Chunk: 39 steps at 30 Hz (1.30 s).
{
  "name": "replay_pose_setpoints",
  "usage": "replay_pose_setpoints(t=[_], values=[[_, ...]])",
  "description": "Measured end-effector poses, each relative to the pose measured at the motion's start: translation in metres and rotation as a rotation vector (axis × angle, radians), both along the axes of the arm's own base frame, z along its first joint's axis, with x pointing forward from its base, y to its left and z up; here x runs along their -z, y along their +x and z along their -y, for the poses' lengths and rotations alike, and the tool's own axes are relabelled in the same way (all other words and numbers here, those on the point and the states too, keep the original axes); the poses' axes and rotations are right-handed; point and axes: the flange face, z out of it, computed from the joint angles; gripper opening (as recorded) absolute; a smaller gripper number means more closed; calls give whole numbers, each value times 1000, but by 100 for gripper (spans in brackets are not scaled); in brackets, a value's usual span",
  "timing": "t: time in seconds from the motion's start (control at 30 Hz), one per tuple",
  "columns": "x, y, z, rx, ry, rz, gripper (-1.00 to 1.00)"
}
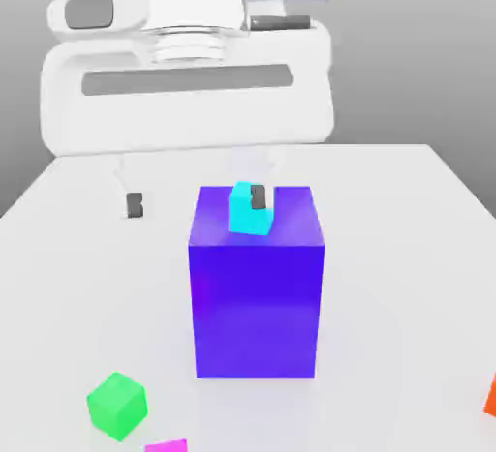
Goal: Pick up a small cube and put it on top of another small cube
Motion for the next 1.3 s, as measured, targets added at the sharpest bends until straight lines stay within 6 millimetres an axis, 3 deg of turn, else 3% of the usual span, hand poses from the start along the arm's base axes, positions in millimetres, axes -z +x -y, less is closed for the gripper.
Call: replay_pose_setpoints(t=[0.2, 0.53, 0.57, 0.77, 0.83, 0.93, 1.17, 1.23, 1.3], values=[[105, 12, 16, -34, -26, -142, 0], [271, 2, 36, -73, -65, -294, 0], [280, 2, 36, -73, -65, -295, -100], [285, 1, 36, -73, -65, -296, -100], [269, 2, 36, -74, -65, -296, -100], [230, 1, 36, -72, -64, -296, -100], [175, -72, 101, 163, -34, -302, -100], [181, -85, 110, 202, -24, -302, -100], [202, -88, 112, 212, -21, -302, -100]])
